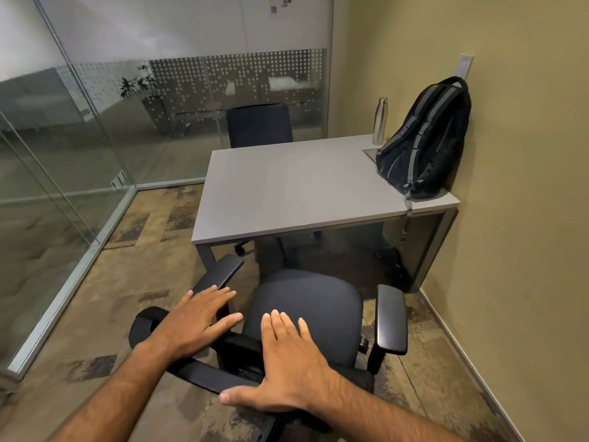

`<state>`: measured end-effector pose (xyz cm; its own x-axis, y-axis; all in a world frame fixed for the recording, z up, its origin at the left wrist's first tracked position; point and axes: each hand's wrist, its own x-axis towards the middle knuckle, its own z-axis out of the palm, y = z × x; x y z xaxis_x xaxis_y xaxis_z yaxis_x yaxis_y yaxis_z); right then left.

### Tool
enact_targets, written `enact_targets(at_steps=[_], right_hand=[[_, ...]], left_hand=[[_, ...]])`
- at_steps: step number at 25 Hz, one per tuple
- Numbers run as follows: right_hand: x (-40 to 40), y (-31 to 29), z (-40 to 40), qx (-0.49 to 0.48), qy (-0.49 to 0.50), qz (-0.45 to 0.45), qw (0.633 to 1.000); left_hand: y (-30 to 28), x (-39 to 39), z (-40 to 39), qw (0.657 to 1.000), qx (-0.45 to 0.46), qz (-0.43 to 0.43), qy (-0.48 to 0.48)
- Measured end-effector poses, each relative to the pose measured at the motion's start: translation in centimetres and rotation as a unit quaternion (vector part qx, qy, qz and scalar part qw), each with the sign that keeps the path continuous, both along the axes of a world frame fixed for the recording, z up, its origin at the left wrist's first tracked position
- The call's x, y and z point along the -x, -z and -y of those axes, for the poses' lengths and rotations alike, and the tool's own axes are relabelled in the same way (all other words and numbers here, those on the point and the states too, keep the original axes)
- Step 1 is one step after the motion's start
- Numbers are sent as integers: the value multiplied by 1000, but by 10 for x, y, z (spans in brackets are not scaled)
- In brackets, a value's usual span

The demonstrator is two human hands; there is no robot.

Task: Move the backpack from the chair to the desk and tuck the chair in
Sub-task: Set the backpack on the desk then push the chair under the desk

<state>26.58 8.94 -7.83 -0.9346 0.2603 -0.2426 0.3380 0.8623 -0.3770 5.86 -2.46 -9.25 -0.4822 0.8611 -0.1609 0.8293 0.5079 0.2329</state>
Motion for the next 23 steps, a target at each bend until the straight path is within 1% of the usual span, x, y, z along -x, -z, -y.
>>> enact_targets(at_steps=[3, 6, 10, 15, 23], right_hand=[[-2, 1, 18, -60, -26, 33, 997], [-1, 5, 27, -92, 2, 45, 995], [-4, 8, 23, -84, 10, 51, 995], [-16, 4, 6, -78, -2, 51, 996], [-32, -2, -20, -75, -8, 48, 996]], left_hand=[[-4, -3, 18, 1000, -18, 1, -14], [-8, -12, 34, 1000, -28, -3, 11], [-9, -28, 39, 998, -44, -18, 46], [-10, -42, 28, 997, -55, -34, 35], [-11, -62, 10, 989, -132, -65, 27]])
